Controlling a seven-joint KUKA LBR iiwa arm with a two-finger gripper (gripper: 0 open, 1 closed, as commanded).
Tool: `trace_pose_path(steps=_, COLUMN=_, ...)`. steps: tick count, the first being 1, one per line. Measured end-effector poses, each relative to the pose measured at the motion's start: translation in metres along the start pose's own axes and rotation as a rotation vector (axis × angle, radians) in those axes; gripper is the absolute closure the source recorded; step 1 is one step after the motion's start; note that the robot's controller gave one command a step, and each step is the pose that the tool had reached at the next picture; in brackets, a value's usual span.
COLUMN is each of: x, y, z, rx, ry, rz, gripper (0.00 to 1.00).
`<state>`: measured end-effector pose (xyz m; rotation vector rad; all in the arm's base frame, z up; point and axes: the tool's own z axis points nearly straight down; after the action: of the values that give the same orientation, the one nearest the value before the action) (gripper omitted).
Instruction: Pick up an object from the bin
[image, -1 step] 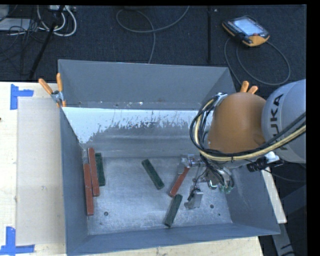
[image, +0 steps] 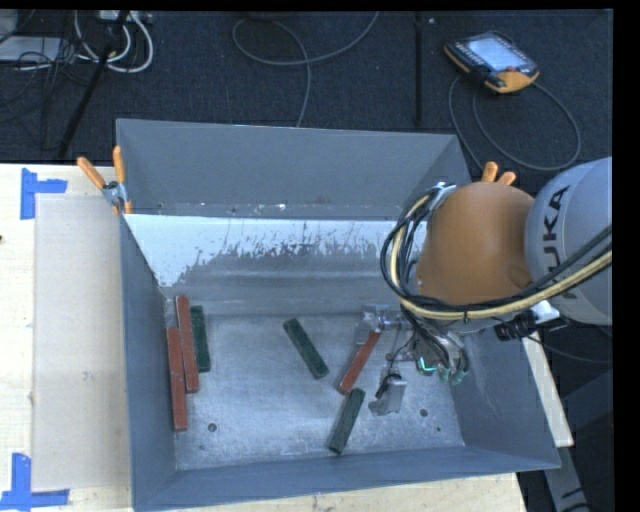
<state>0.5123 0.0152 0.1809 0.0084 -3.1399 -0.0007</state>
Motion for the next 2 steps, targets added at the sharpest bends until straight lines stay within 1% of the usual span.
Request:
trace_pose_path(steps=1, x=0.012, y=-0.005, z=0.052, rx=0.000, ry=-0.007, rz=0.024, gripper=0.00)
trace_pose_path(steps=2, x=-0.013, y=0.002, z=0.110, rx=0.000, ry=-0.003, rz=0.036, gripper=0.00)
